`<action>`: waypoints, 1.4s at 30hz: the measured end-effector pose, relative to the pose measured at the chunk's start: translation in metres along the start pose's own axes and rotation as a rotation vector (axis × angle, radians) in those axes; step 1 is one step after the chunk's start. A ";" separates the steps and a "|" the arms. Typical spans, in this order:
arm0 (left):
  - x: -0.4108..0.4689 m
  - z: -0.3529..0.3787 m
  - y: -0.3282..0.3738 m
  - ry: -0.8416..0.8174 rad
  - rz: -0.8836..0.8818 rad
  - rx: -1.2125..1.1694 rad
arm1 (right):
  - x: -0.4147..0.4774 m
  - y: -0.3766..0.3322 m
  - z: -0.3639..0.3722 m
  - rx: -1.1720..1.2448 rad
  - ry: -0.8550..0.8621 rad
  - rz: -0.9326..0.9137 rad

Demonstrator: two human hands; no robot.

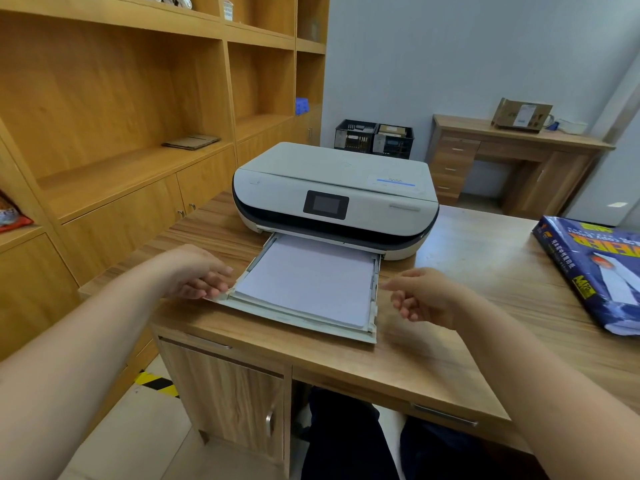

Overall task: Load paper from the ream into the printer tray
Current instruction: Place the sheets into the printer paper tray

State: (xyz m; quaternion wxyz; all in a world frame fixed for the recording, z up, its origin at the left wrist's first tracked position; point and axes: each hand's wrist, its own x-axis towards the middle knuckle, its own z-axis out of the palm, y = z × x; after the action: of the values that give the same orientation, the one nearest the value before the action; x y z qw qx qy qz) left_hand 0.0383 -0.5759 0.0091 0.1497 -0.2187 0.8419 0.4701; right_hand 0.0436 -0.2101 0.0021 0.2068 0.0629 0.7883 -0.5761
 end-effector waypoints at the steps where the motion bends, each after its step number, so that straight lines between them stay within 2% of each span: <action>1: 0.004 0.002 -0.002 0.049 0.031 -0.023 | 0.003 0.001 -0.003 0.036 0.050 -0.027; 4: 0.011 0.007 -0.005 0.108 0.077 -0.078 | 0.012 0.005 -0.004 0.110 0.185 -0.098; 9: 0.010 0.022 -0.004 0.119 0.133 0.045 | 0.025 0.011 0.006 0.159 0.292 -0.135; 19: 0.004 0.036 0.001 0.184 0.239 0.305 | 0.029 0.010 0.020 0.176 0.256 -0.146; 24: 0.003 0.032 0.003 0.146 0.241 0.414 | 0.023 0.011 0.020 0.166 0.229 -0.166; 28: 0.000 0.027 -0.002 0.089 0.267 0.389 | 0.018 0.017 0.019 -0.082 0.162 -0.300; 32: 0.001 0.026 -0.009 0.139 0.311 0.330 | 0.013 0.020 0.025 -0.444 0.012 -0.397; 36: 0.001 0.030 -0.010 0.133 0.352 0.355 | 0.008 0.019 0.030 -0.678 -0.004 -0.465; 40: 0.001 0.026 -0.013 0.097 0.376 0.403 | 0.005 0.020 0.032 -0.742 0.011 -0.497; 42: 0.001 0.027 -0.017 0.115 0.467 0.504 | 0.005 0.022 0.033 -0.736 0.021 -0.498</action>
State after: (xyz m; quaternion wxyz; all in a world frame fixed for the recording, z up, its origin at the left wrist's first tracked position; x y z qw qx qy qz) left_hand 0.0472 -0.5608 -0.0178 0.0398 -0.0024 0.9659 0.2560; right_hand 0.0549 -0.2340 -0.0275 0.0626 -0.2007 0.9341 -0.2886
